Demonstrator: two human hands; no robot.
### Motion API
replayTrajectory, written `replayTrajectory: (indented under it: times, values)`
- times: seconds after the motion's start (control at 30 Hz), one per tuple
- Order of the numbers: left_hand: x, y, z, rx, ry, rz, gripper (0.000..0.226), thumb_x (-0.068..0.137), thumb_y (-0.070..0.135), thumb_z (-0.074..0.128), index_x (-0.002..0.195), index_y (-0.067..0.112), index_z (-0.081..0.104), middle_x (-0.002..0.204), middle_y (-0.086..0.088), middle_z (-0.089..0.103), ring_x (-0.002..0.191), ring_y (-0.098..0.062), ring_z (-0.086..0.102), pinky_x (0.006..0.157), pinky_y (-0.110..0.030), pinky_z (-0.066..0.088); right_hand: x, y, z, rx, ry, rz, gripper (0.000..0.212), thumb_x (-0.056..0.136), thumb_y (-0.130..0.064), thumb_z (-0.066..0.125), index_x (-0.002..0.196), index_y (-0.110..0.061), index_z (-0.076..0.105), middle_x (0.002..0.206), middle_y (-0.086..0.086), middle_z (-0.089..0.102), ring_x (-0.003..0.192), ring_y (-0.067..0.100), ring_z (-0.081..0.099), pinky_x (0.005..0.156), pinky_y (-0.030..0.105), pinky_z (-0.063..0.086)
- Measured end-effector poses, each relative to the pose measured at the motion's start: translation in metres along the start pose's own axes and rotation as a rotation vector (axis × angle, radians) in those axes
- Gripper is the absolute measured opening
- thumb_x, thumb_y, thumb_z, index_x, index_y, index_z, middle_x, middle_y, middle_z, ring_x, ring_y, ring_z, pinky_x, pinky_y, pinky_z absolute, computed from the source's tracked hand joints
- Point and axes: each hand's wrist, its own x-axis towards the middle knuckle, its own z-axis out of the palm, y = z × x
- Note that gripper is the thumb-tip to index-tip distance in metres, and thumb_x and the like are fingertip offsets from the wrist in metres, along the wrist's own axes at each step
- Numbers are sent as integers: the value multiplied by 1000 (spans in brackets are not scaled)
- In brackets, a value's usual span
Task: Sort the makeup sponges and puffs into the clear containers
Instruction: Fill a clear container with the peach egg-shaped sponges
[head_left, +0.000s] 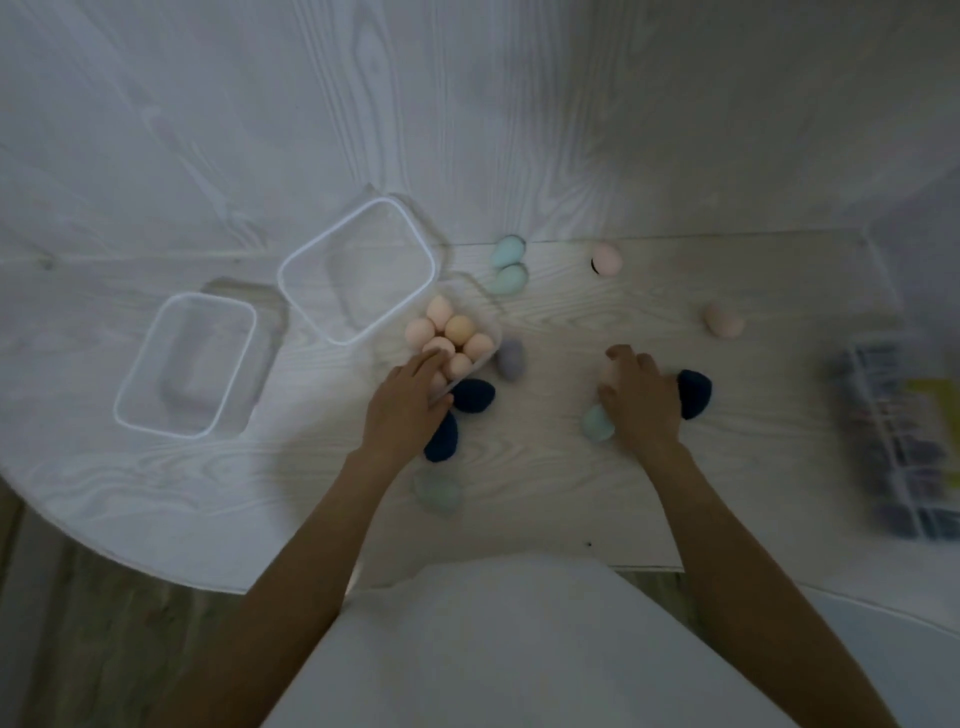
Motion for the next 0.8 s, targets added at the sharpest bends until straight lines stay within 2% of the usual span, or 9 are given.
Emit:
replayTrajectory:
  times: [0.13, 0.23, 0.33, 0.4, 0.5, 0.6, 0.67, 0.73, 0.8]
  values:
    - [-3, -2, 0, -7, 46, 17, 58, 85, 25, 64, 138, 19, 41, 140, 0, 45, 118, -25, 45, 94, -32, 38, 1, -36, -13, 426, 125, -185, 36, 82, -13, 64, 114, -6, 48, 103, 12, 59, 86, 27, 58, 71, 38, 48]
    - [-4, -5, 0, -5, 65, 41, 59, 83, 24, 67, 136, 16, 44, 138, -3, 47, 116, -27, 46, 96, -33, 39, 13, -78, -15, 557, 125, -410, 33, 79, -9, 66, 111, -9, 59, 111, 9, 52, 92, 15, 52, 74, 28, 47]
    - [-4, -8, 0, -24, 62, 40, 59, 83, 24, 66, 137, 16, 44, 138, -2, 45, 114, -24, 48, 91, -32, 43, 28, -132, -12, 617, -87, -532, 37, 82, -8, 62, 119, -12, 59, 112, 6, 51, 94, 10, 48, 76, 8, 38]
    - [-4, -6, 0, -52, 59, 31, 56, 83, 21, 64, 135, 14, 44, 137, -2, 46, 110, -23, 51, 84, -30, 46, 34, -161, -4, 668, -234, -574, 37, 84, -8, 60, 121, -12, 57, 114, 5, 55, 97, 12, 53, 82, 13, 43]
    - [-5, -8, -4, -51, 80, 48, 47, 83, 16, 64, 127, 7, 50, 128, -5, 52, 90, -23, 60, 65, -22, 40, 43, -186, 11, 540, -358, -647, 29, 87, -10, 57, 117, -9, 55, 114, 8, 58, 98, 18, 54, 85, 29, 46]
    - [-11, -13, -7, 10, 147, 139, 38, 76, 16, 72, 111, 5, 60, 117, -6, 60, 71, -22, 63, 53, -23, 40, 50, -190, 22, 131, -386, -811, 28, 91, -13, 51, 119, -10, 56, 116, 9, 54, 97, 23, 53, 84, 37, 45]
    - [-15, -14, -7, 42, 196, 154, 35, 74, 19, 75, 105, 8, 63, 106, -3, 65, 68, -21, 64, 50, -24, 42, 53, -184, 29, -19, -386, -853, 27, 93, -16, 51, 117, -12, 60, 116, 7, 56, 96, 24, 56, 82, 38, 47]
    - [-17, -16, -6, 67, 235, 132, 36, 73, 23, 76, 105, 11, 65, 94, -1, 67, 68, -19, 64, 50, -24, 44, 52, -182, 32, -43, -416, -870, 24, 94, -25, 49, 109, -11, 61, 107, 6, 60, 90, 23, 58, 80, 40, 49]
    - [-16, -17, -5, 79, 283, 99, 40, 71, 27, 77, 105, 11, 64, 85, -1, 66, 67, -18, 62, 52, -22, 41, 51, -181, 29, -59, -427, -895, 24, 93, -22, 47, 109, -11, 60, 107, 6, 59, 93, 22, 56, 85, 41, 47]
